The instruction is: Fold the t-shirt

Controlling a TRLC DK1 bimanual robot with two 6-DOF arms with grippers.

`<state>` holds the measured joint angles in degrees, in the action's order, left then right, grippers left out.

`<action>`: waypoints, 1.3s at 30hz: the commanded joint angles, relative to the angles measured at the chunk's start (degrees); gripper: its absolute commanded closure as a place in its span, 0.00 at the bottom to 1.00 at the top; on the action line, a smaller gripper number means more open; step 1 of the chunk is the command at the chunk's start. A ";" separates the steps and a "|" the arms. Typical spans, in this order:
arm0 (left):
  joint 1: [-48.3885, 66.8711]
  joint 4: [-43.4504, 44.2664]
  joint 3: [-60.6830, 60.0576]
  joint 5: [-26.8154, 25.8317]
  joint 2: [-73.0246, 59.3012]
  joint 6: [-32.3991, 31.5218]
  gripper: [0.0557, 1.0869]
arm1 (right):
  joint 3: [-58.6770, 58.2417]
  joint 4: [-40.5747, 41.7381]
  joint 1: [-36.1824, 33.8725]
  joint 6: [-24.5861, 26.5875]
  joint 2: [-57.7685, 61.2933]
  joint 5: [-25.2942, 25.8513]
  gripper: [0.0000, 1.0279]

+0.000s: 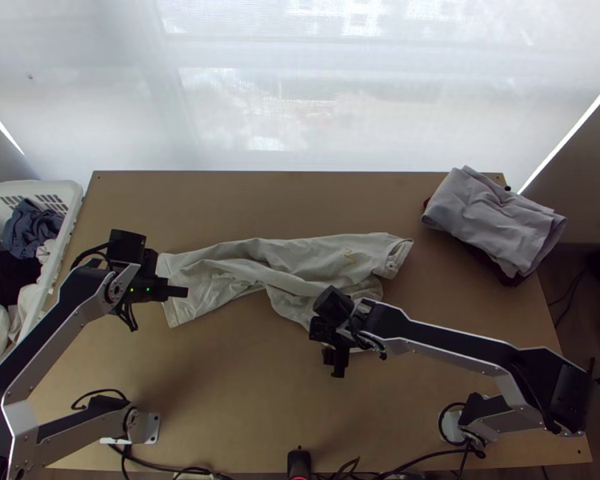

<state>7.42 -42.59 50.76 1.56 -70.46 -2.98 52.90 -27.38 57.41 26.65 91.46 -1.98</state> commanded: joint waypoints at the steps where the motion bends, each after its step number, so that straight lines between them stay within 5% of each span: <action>1: 0.14 -0.30 0.04 0.02 0.76 0.79 0.97 | -1.84 0.74 -0.89 1.03 -0.32 0.84 0.54; 7: 0.49 -0.83 0.30 0.02 1.55 1.05 0.97 | -1.40 0.74 -1.86 3.67 -1.72 0.92 0.97; 23: -1.18 -9.71 11.90 -1.47 7.00 -1.06 0.97 | 19.43 -12.17 -19.17 7.53 -12.71 1.27 0.97; 39: -6.28 -17.00 31.94 -1.91 9.46 0.52 0.97 | 40.00 -20.17 -27.88 7.53 -18.25 6.11 0.97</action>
<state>3.31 -57.67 74.59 -0.23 -62.70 -3.42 84.42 -45.17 33.47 34.35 75.48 2.13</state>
